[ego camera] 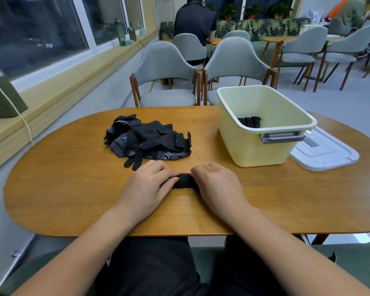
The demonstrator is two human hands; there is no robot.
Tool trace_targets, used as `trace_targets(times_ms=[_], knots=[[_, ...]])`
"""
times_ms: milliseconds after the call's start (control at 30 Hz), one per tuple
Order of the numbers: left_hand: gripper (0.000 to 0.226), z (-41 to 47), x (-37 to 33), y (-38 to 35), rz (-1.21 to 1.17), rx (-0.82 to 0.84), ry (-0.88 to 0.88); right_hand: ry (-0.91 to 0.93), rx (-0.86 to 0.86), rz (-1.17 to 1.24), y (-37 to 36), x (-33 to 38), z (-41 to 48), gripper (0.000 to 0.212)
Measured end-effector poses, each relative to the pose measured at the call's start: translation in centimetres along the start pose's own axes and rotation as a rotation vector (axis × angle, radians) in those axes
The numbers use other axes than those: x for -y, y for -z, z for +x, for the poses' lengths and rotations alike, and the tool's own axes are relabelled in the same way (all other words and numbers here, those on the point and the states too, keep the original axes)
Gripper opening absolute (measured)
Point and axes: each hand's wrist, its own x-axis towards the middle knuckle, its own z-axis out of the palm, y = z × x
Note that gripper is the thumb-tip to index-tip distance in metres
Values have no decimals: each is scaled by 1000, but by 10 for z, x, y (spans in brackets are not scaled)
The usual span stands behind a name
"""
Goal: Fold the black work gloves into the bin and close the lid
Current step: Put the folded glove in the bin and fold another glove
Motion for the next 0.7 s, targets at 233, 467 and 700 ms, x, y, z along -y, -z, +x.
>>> trace_targets(times_ms=[233,467,700], knots=[[46,-14,8,3,5,95,9,107,70,89,3,-5,-10,34],[45,-6,12,-2,-31,82,53,111,163,98,5,-12,-4,42],[50,2,17,-6,-56,113,74,101,205,129,5,-16,10,40]])
